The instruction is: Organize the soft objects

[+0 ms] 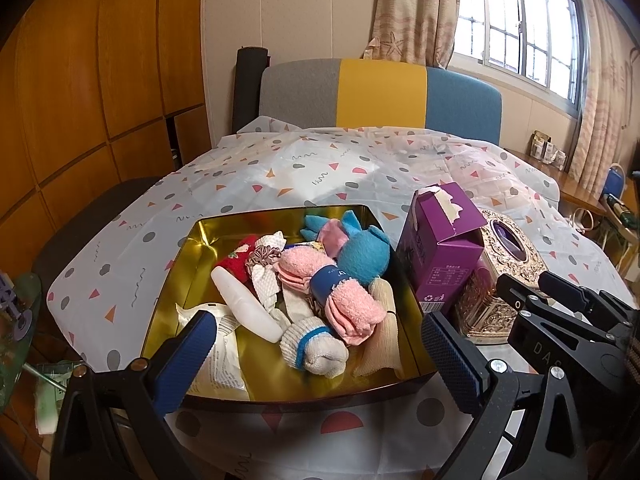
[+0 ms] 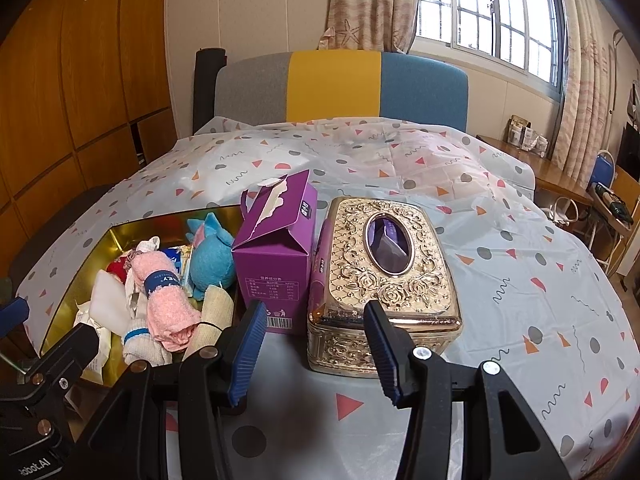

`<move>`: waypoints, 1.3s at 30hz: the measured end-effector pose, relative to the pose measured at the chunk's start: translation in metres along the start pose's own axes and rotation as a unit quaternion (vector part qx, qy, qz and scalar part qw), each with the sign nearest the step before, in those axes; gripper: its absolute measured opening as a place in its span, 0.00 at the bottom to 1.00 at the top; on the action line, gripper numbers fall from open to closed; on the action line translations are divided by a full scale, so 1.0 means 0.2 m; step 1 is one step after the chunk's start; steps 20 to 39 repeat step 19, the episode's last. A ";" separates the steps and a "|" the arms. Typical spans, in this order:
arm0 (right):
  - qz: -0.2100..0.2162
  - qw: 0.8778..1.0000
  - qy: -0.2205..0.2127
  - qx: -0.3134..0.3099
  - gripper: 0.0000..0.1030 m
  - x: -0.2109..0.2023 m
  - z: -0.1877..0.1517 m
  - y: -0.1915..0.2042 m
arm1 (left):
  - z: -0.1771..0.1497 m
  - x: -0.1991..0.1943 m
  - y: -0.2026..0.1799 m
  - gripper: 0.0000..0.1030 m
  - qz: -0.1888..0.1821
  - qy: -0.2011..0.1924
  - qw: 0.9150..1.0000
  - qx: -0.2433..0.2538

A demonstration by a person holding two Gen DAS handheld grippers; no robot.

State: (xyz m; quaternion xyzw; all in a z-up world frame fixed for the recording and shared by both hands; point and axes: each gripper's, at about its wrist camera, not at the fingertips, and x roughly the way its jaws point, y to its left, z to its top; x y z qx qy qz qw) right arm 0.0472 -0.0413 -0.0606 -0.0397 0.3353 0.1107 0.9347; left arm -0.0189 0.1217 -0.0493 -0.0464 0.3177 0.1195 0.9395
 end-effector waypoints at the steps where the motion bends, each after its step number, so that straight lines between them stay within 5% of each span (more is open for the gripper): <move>1: 0.000 1.000 0.000 0.000 0.49 0.00 0.00 0.00 | 0.00 0.00 0.00 1.00 0.000 0.000 1.000 0.001; 11: -0.002 1.000 0.008 0.000 0.49 0.02 -0.01 -0.01 | -0.01 0.03 0.02 0.97 -0.049 0.006 0.999 -0.016; 39: -0.006 1.000 0.003 0.008 0.49 0.01 0.00 -0.06 | 0.00 0.01 0.00 0.93 -0.041 -0.010 0.999 0.000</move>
